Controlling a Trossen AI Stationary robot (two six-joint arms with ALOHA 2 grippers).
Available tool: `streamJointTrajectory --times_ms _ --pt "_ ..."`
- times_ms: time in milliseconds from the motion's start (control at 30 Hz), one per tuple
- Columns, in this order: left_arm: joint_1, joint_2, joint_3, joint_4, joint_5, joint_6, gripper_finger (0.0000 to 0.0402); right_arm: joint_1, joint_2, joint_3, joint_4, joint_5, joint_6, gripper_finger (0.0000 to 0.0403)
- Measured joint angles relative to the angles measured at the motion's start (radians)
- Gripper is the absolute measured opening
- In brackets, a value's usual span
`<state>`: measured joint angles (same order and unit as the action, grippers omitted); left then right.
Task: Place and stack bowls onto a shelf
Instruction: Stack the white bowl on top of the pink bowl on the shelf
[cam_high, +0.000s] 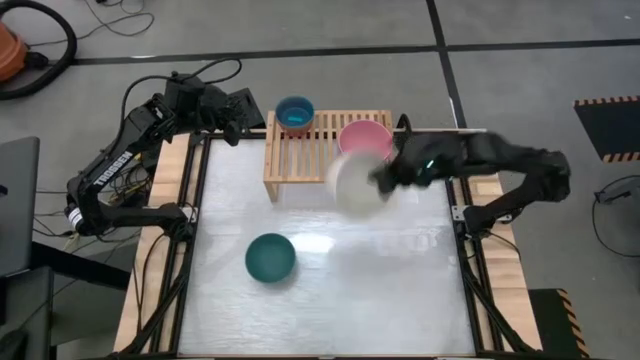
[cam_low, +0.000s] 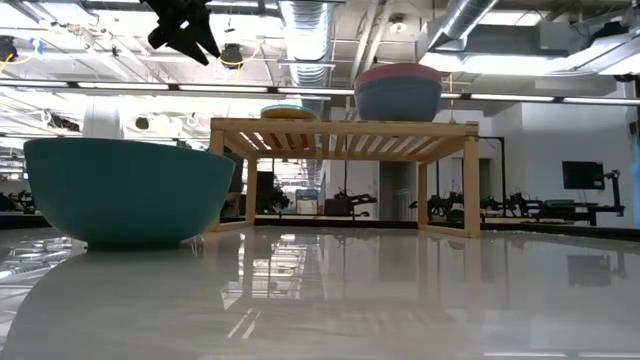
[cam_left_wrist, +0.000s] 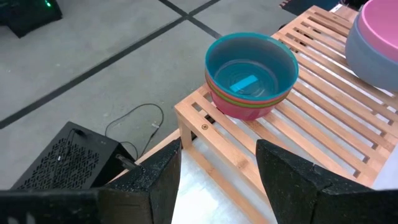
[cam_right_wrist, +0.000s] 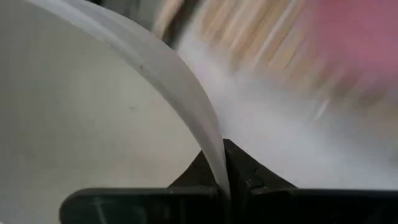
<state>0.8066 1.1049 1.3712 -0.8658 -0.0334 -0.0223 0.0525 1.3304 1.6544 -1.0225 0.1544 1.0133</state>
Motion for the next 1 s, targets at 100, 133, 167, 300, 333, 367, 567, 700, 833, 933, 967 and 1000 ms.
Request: streamJointTrajectory --times_ms 100,133,167,300,333,367,567,700,833,933,967,1000 --pt "0.000 0.000 0.000 0.000 0.000 0.000 0.0192 -0.066 -0.012 0.096 -0.092 0.188 -0.022 0.0024" --pt "0.000 0.000 0.000 0.000 0.000 0.000 0.0192 -0.098 -0.012 0.128 -0.142 0.213 -0.024 0.0024" --pt "0.000 0.000 0.000 0.000 0.000 0.000 0.0192 -0.136 -0.010 0.155 -0.204 0.223 -0.026 0.0024" --pt "0.000 0.000 0.000 0.000 0.000 0.000 0.0192 -0.320 0.024 0.227 -0.430 0.212 -0.031 0.0024" --pt "0.000 0.000 0.000 0.000 0.000 -0.001 0.0192 -0.367 0.033 0.231 -0.440 0.192 -0.060 0.0024" --pt "0.000 0.000 0.000 0.000 0.000 -0.006 0.0192 -0.409 0.039 0.231 -0.421 0.157 -0.102 0.0024" --pt "0.000 0.000 0.000 0.000 0.000 -0.024 0.0192 -0.581 0.111 0.234 -0.231 -0.124 -0.306 0.0024" --pt "0.000 0.000 0.000 0.000 0.000 -0.024 0.0192 -0.659 0.183 0.232 -0.304 -0.176 -0.367 0.0024" --pt "0.000 0.000 0.000 0.000 0.000 -0.026 0.0192 -0.697 0.217 0.233 -0.303 -0.223 -0.419 0.0024" --pt "0.000 0.000 0.000 0.000 0.000 -0.042 0.0192 -0.722 0.243 0.233 -0.307 -0.279 -0.444 0.0024" --pt "0.000 0.000 0.000 0.000 0.000 -0.047 0.0192 -0.724 0.250 0.233 -0.313 -0.294 -0.449 0.0024" --pt "0.000 0.000 0.000 0.000 0.000 -0.049 0.0192 -0.724 0.256 0.233 -0.316 -0.304 -0.455 0.0024"
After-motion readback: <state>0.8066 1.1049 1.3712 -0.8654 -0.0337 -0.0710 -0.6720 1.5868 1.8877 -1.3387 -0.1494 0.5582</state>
